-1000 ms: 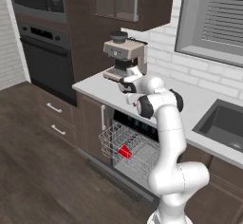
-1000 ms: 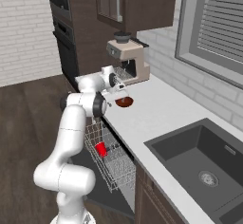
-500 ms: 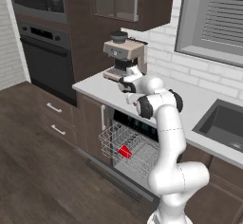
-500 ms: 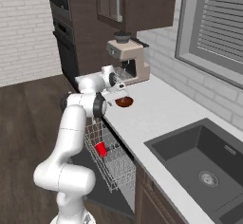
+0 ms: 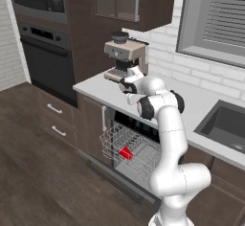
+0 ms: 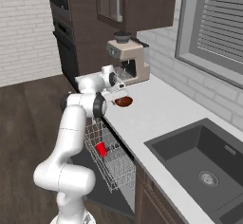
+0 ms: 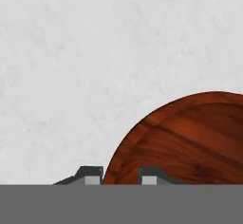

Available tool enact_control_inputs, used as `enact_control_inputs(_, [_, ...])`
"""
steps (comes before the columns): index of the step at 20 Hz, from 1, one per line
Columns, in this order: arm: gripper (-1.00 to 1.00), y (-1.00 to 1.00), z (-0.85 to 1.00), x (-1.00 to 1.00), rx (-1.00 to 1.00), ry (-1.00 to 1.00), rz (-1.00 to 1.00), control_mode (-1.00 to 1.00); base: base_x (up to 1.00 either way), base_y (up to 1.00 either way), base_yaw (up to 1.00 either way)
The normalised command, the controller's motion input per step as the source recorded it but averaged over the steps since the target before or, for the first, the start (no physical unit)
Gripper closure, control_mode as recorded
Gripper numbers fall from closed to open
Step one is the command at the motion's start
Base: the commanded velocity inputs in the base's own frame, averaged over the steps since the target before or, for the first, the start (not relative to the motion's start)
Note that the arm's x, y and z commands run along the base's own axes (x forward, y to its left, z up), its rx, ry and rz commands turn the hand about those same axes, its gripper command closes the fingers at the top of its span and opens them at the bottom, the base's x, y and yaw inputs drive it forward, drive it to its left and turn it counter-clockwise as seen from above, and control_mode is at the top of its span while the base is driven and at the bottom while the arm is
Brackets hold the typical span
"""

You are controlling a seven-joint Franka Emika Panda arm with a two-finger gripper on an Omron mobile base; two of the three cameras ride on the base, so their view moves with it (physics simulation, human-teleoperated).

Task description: Pick up the cup and bowl from the counter, place them in the dishwasher, and close the dishwasher door.

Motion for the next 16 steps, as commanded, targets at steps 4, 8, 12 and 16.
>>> enact_control_inputs(4, [1.00,0.06,0.08,-0.07,-0.02,0.00,0.00,-1.00,0.00,0.00,0.00])
enact_control_inputs(8, [1.00,0.41,0.64,-0.42,-0.06,-0.16,0.00,-1.00,0.00,0.00,0.00])
enact_control_inputs(12, [1.00,0.53,0.83,-0.79,-0.08,-0.23,0.00,-1.00,0.00,0.00,0.00])
enact_control_inputs(16, [1.00,0.48,0.68,-0.98,-0.04,-0.26,-0.07,-1.00,0.00,0.00,0.00])
